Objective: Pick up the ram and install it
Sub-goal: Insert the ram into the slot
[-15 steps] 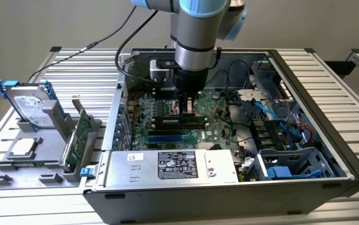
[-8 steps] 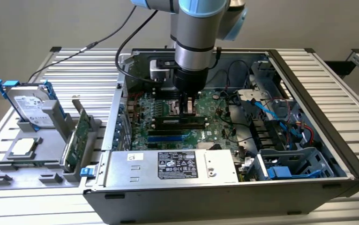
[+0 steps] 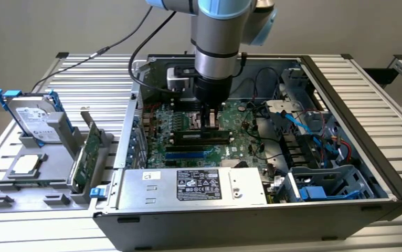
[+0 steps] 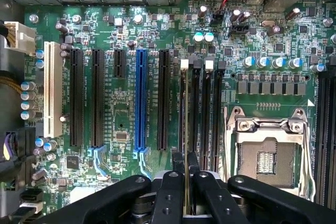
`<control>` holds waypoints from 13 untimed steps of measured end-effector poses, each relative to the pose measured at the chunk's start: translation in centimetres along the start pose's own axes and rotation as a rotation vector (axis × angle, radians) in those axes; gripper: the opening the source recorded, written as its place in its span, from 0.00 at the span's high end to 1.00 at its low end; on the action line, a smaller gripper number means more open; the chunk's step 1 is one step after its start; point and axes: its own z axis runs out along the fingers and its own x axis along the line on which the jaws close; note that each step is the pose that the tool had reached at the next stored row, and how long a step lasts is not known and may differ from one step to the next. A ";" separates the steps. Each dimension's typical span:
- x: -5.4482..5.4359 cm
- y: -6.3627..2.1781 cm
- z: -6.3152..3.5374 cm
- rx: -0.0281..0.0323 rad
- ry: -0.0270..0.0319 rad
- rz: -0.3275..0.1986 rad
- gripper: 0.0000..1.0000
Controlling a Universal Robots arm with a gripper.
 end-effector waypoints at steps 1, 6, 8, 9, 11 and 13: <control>0.0 0.02 0.03 0.0018 0.0003 0.000 0.86; -0.1 0.07 0.09 0.0042 0.0009 0.000 0.86; -0.1 0.12 0.11 0.0042 0.0012 0.000 0.86; -0.1 0.13 0.14 0.0043 0.0012 0.000 0.86; -0.1 0.14 0.21 0.0044 0.0023 0.000 0.86; -0.1 0.14 0.30 0.0046 0.0036 0.000 0.86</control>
